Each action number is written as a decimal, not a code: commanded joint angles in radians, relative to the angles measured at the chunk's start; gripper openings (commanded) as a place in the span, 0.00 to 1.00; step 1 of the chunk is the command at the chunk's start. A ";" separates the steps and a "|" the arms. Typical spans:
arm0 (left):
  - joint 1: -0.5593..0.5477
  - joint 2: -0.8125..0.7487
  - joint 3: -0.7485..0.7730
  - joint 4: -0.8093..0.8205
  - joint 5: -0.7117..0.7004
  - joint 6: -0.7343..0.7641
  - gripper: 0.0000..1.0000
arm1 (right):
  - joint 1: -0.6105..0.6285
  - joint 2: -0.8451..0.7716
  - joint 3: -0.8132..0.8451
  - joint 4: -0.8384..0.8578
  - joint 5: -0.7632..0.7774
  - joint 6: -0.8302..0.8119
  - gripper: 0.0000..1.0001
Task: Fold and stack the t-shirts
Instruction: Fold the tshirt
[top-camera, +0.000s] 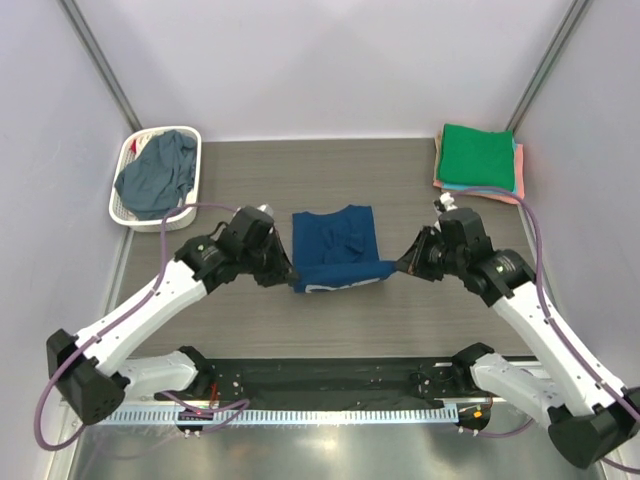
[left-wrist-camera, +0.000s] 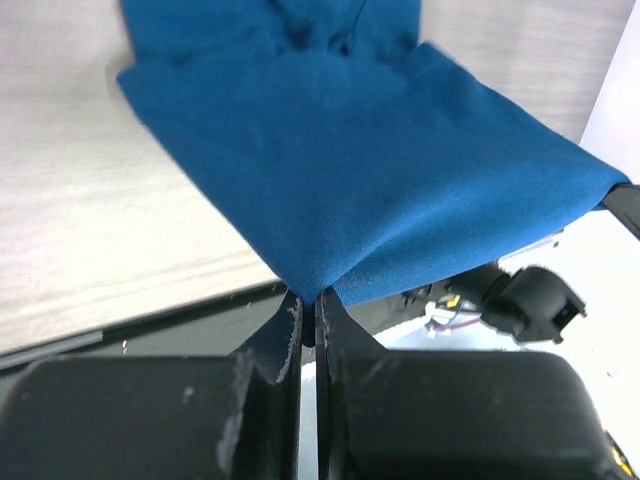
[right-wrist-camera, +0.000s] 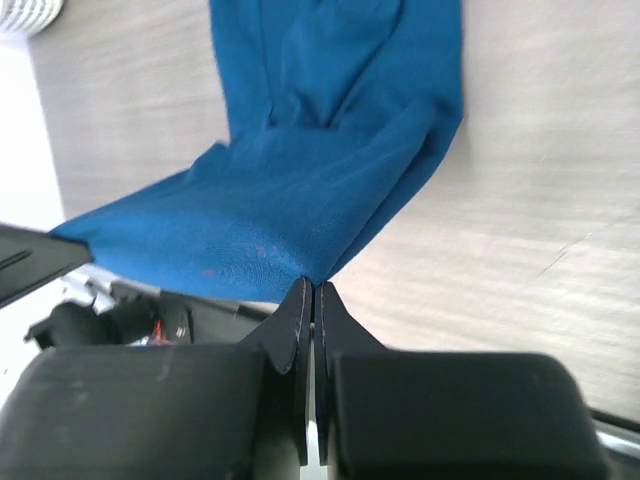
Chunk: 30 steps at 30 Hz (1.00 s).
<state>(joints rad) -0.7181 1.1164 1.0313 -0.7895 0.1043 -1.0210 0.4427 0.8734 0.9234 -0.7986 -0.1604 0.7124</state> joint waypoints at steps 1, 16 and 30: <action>0.037 0.074 0.085 -0.045 -0.034 0.062 0.00 | -0.004 0.091 0.098 -0.027 0.117 -0.062 0.01; 0.318 0.400 0.272 0.041 0.221 0.208 0.00 | -0.151 0.456 0.299 0.102 0.070 -0.200 0.01; 0.427 0.845 0.672 -0.033 0.279 0.297 0.00 | -0.211 0.871 0.600 0.180 0.036 -0.221 0.01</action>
<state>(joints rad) -0.3176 1.9114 1.6012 -0.7692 0.3729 -0.7769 0.2615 1.6886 1.4403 -0.6651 -0.1432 0.5205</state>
